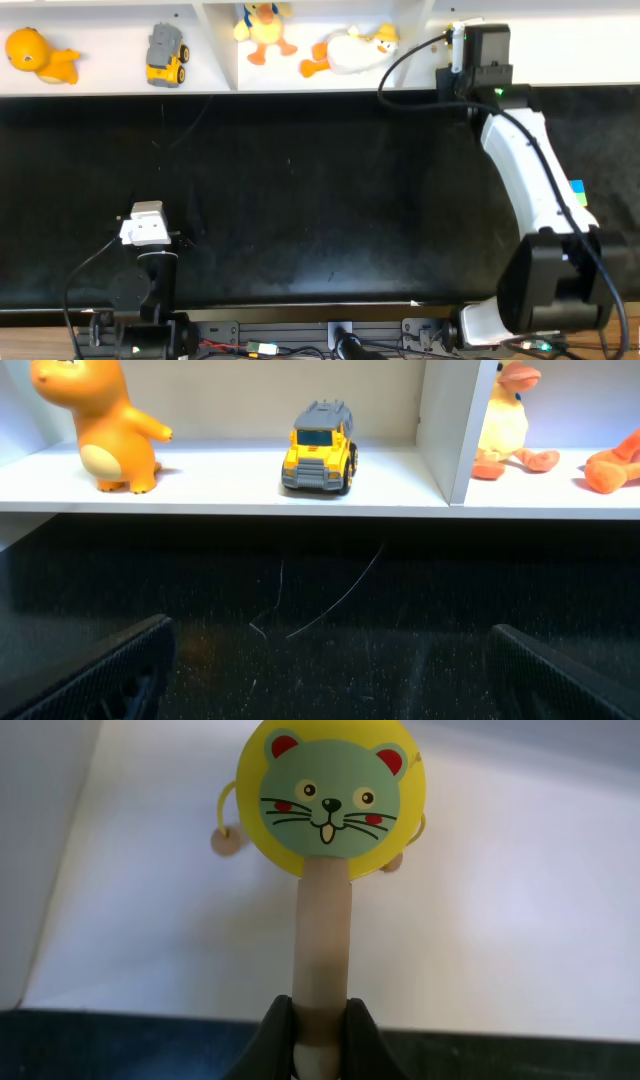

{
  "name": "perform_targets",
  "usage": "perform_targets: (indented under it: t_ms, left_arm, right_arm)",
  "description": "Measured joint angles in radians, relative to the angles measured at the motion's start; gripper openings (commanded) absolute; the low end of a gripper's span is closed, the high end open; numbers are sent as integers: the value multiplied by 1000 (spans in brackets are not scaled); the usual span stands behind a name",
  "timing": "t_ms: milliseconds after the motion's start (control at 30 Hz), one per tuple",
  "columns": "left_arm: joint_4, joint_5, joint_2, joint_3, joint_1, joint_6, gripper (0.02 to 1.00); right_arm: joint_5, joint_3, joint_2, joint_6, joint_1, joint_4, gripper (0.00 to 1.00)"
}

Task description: Store Toys

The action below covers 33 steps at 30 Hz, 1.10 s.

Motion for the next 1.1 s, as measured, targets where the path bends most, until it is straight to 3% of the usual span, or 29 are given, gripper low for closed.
perform_targets:
  t_ms: [500,733,1100]
  left_arm:
    - [0,0,0,0,0,0,998]
    - [0,0,0,0,0,0,998]
    - [0,0,0,0,0,0,998]
  right_arm:
    - [-82,78,123,-34,-24,23,91]
    - [-89,79,124,-26,-30,26,196]
    - [-97,80,124,0,-38,26,669]
